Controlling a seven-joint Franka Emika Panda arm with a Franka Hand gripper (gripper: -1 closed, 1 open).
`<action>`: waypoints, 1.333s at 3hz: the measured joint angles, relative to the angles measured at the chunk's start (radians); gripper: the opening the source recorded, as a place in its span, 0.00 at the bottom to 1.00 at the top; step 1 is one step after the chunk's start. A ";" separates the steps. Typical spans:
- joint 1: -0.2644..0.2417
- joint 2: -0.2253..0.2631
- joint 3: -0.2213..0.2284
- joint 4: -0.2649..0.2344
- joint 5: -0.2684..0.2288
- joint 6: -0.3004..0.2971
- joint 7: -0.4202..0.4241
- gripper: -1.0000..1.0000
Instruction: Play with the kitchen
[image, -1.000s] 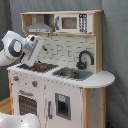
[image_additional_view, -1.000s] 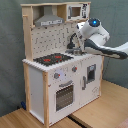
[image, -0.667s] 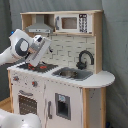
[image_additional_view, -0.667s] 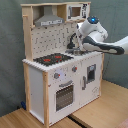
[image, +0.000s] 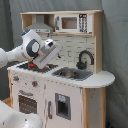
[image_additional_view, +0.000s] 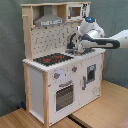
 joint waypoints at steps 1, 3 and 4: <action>-0.052 0.059 0.031 -0.002 0.000 -0.032 0.047 1.00; -0.149 0.191 0.108 0.027 0.000 -0.079 0.104 1.00; -0.195 0.222 0.157 0.062 0.000 -0.144 0.100 1.00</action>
